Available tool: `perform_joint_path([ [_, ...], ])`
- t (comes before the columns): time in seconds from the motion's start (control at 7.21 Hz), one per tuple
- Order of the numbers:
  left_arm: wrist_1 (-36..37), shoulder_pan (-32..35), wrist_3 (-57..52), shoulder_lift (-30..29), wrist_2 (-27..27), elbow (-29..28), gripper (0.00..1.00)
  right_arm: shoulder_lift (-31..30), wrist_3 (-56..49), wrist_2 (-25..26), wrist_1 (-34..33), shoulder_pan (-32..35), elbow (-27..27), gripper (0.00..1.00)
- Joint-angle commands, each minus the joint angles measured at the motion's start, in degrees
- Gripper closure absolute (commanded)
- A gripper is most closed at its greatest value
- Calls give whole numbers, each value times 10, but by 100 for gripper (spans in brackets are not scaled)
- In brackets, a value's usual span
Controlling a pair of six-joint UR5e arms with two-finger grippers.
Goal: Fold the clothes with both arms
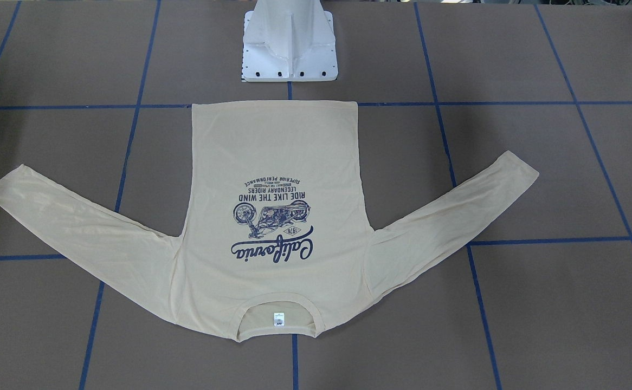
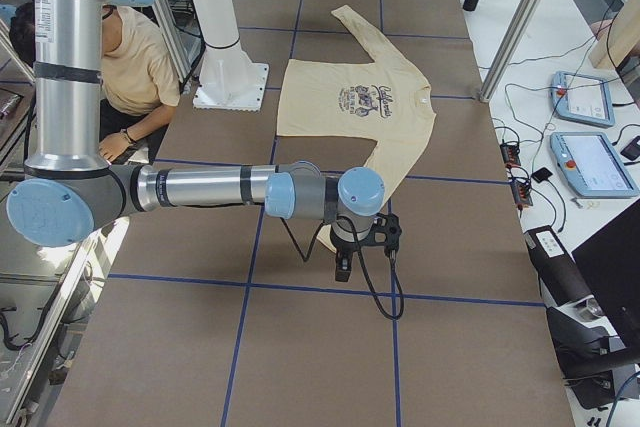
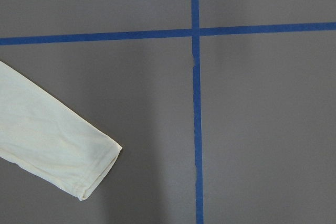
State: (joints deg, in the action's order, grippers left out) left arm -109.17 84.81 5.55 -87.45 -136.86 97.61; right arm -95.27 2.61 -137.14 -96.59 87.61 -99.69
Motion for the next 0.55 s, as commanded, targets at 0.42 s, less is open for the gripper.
perform_joint_path([
  [0.42,-33,-3,13,16,0,12,0,-18,167,31,169,-107,12,0],
])
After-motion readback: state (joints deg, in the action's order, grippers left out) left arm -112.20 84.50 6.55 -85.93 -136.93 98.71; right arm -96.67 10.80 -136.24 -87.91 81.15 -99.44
